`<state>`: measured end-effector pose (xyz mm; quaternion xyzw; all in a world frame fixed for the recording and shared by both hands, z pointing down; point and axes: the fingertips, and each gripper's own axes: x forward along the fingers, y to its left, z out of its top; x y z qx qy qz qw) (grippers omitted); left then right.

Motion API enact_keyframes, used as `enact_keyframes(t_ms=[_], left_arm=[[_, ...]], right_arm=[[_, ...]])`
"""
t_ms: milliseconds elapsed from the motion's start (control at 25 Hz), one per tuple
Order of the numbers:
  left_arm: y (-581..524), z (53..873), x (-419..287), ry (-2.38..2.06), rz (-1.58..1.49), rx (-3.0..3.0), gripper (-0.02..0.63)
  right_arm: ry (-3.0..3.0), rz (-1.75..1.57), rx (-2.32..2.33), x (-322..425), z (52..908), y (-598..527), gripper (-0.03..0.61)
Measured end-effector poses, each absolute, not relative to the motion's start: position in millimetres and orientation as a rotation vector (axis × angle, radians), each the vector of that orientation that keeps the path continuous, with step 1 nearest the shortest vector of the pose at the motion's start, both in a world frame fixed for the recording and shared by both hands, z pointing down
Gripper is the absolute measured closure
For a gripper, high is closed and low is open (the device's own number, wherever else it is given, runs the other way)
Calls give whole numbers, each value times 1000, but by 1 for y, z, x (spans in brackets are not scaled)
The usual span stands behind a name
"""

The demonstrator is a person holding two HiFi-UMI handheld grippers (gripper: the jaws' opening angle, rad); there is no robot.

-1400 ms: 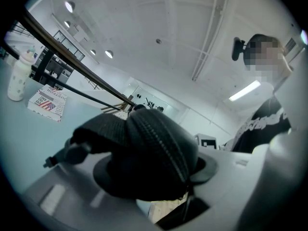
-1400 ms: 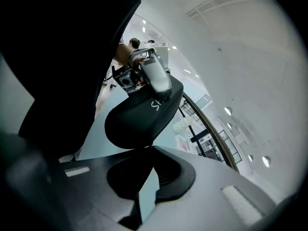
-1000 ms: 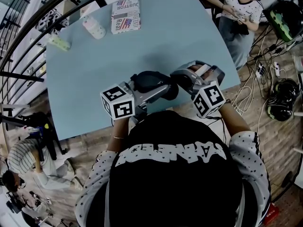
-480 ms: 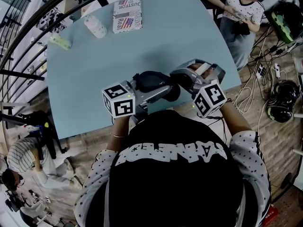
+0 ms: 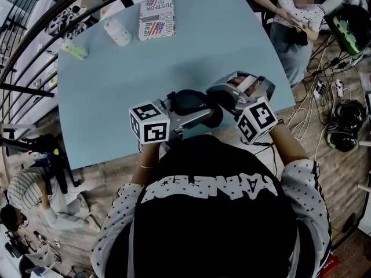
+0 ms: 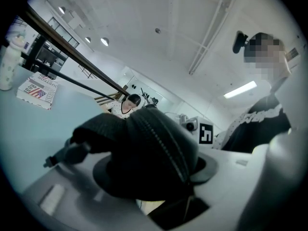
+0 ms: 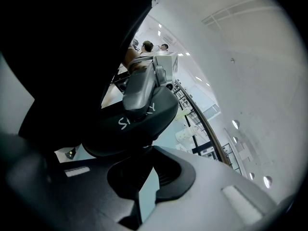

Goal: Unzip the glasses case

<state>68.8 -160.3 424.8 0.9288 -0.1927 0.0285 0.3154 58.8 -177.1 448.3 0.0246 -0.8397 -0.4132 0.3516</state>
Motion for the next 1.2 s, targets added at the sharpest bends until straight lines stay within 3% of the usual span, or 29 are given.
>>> enact_keyframes(t_ms=[1200], left_arm=[[-147, 437, 91, -372, 147, 2442, 614]], right_arm=[[-2124, -1186, -41, 44, 433, -177, 572]])
